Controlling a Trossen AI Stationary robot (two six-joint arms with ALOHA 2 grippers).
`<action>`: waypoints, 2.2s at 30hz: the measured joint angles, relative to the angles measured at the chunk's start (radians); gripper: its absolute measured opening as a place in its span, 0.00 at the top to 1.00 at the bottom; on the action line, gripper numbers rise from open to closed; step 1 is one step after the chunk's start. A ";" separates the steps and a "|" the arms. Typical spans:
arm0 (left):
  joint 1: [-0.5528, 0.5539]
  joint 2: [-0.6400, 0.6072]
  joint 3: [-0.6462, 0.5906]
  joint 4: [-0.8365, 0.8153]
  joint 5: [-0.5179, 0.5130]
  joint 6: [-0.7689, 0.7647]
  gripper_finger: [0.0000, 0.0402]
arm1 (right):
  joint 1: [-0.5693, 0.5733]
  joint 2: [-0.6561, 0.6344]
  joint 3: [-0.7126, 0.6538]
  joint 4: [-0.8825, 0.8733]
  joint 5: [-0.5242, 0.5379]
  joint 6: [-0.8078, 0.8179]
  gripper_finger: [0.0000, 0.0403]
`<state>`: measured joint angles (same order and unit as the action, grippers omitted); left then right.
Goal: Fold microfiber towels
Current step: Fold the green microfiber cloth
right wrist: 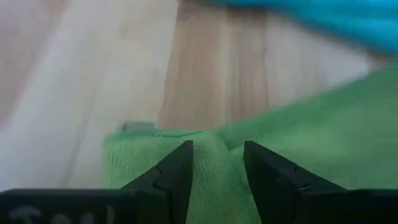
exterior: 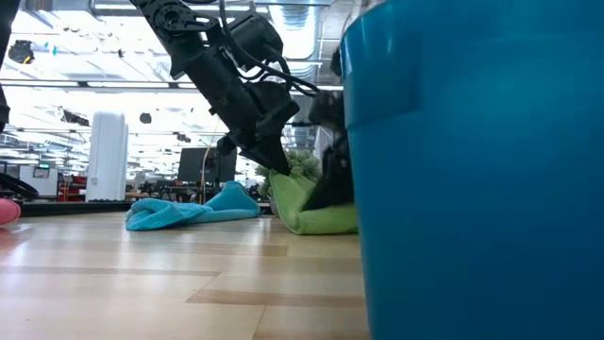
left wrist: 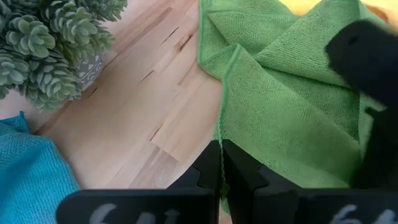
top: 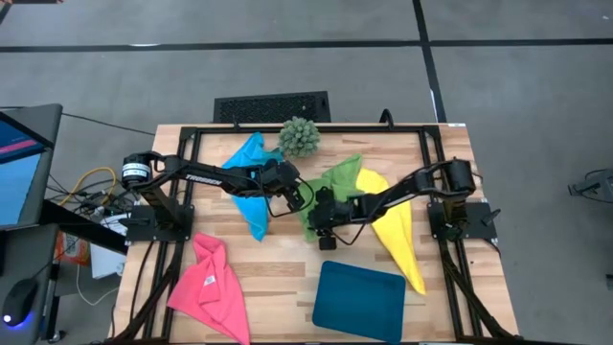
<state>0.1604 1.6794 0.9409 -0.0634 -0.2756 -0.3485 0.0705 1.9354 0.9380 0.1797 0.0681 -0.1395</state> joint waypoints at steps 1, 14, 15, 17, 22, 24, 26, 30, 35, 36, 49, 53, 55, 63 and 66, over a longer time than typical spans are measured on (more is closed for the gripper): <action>0.000 0.000 0.000 0.000 0.000 0.000 1.00 | -0.003 0.012 0.000 0.009 -0.001 0.007 0.59; 0.000 0.000 0.000 0.001 0.000 0.000 1.00 | 0.000 0.013 0.001 0.004 0.001 -0.001 0.79; 0.000 0.000 0.000 0.001 0.000 0.000 1.00 | 0.001 0.013 0.001 0.004 0.004 -0.003 0.83; 0.000 0.000 0.000 0.001 0.000 0.000 1.00 | 0.003 0.013 0.001 0.004 0.005 -0.009 0.89; 0.000 0.000 0.000 0.001 0.000 0.000 1.00 | 0.013 0.013 0.000 0.011 0.013 -0.018 0.97; 0.000 0.000 0.000 0.000 0.000 0.000 1.00 | 0.015 0.011 0.006 0.002 0.013 -0.018 0.94; 0.000 0.000 0.000 -0.001 -0.002 0.005 1.00 | 0.019 0.000 0.011 -0.007 0.013 -0.018 0.91; 0.000 0.000 0.000 -0.013 -0.014 0.005 1.00 | 0.028 -0.043 0.020 -0.007 0.011 -0.021 0.90; 0.000 0.000 0.000 -0.034 -0.041 0.006 1.00 | 0.027 -0.124 0.020 -0.043 0.010 -0.037 0.95; 0.000 0.000 0.000 -0.035 -0.046 0.006 1.00 | 0.027 -0.141 0.022 -0.048 0.010 -0.037 0.95; -0.001 0.000 0.000 -0.058 -0.069 0.015 1.00 | 0.042 -0.346 0.022 -0.213 0.019 -0.037 0.90; -0.002 0.000 0.001 -0.061 -0.080 0.015 1.00 | 0.046 -0.390 0.021 -0.250 0.012 -0.031 0.90; 0.002 0.000 0.000 -0.069 -0.094 0.018 1.00 | 0.049 -0.412 0.022 -0.261 0.005 -0.025 0.90; 0.001 0.000 0.000 -0.098 -0.124 0.014 1.00 | 0.067 -0.461 0.023 -0.271 0.011 -0.025 0.90; 0.000 -0.003 0.000 -0.095 -0.078 0.015 1.00 | 0.071 -0.476 0.022 -0.276 0.094 -0.026 0.91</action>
<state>0.1607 1.6766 0.9405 -0.1584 -0.3533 -0.3338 0.1416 1.4597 0.9600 -0.0968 0.1625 -0.1653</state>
